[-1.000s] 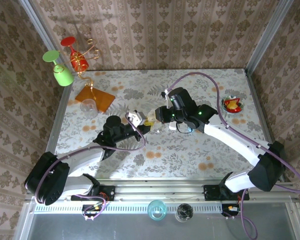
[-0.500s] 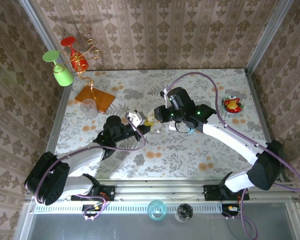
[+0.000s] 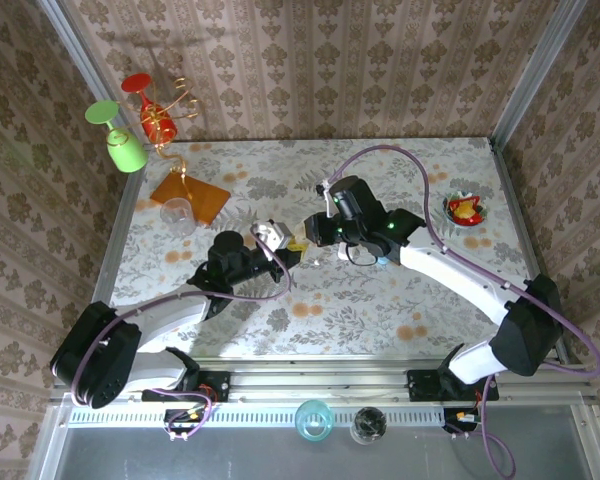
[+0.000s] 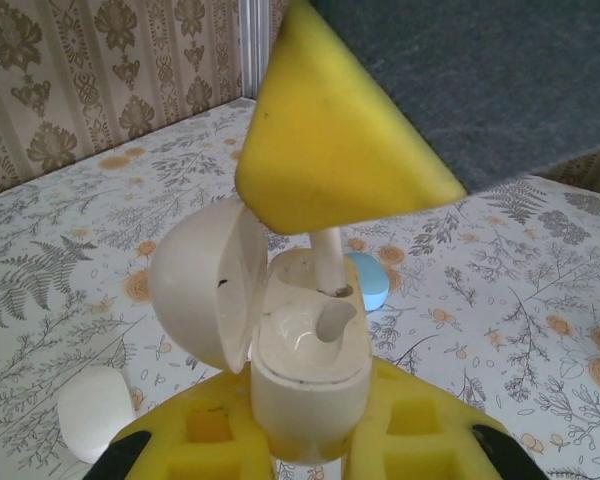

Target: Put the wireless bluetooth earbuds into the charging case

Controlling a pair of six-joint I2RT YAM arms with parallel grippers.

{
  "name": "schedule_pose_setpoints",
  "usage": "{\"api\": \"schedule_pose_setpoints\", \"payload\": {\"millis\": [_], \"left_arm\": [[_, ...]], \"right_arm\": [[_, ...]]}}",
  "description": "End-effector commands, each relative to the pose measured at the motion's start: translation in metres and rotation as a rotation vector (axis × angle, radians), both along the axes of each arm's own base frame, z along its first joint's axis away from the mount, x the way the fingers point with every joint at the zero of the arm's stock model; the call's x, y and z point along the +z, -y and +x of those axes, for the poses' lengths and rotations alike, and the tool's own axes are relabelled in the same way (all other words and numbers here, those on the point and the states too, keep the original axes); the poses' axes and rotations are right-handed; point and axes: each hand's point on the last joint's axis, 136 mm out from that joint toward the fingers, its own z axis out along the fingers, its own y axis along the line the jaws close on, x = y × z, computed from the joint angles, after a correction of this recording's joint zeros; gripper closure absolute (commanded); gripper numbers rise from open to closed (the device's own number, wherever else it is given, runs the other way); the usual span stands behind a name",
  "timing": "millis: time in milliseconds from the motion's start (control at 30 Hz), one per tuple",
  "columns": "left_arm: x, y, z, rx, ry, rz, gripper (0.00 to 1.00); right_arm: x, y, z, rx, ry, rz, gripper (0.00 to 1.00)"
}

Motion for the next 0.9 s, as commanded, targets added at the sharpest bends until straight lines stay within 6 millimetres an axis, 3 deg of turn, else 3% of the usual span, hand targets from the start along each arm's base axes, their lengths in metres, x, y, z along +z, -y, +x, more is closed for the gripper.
{"api": "schedule_pose_setpoints", "payload": {"millis": [0, 333, 567, 667, 867], "left_arm": [[0.032, 0.008, 0.005, -0.007, 0.047, -0.075, 0.89], [0.039, 0.011, 0.011, 0.005, 0.017, -0.104, 0.90], [0.042, 0.013, 0.012, -0.002, 0.016, -0.108, 0.90], [0.041, 0.012, 0.012, -0.001, 0.017, -0.109, 0.90], [0.039, 0.005, 0.013, 0.015, 0.017, -0.108, 0.90]], "right_arm": [[-0.017, -0.007, -0.006, 0.023, -0.017, -0.036, 0.78], [-0.027, -0.001, -0.010, 0.008, 0.018, -0.117, 0.77], [-0.033, -0.016, -0.015, 0.066, 0.023, -0.167, 0.73], [-0.028, -0.013, -0.012, 0.038, 0.038, -0.170, 0.72], [-0.003, -0.003, -0.010, -0.004, 0.086, -0.130, 0.53]]}}
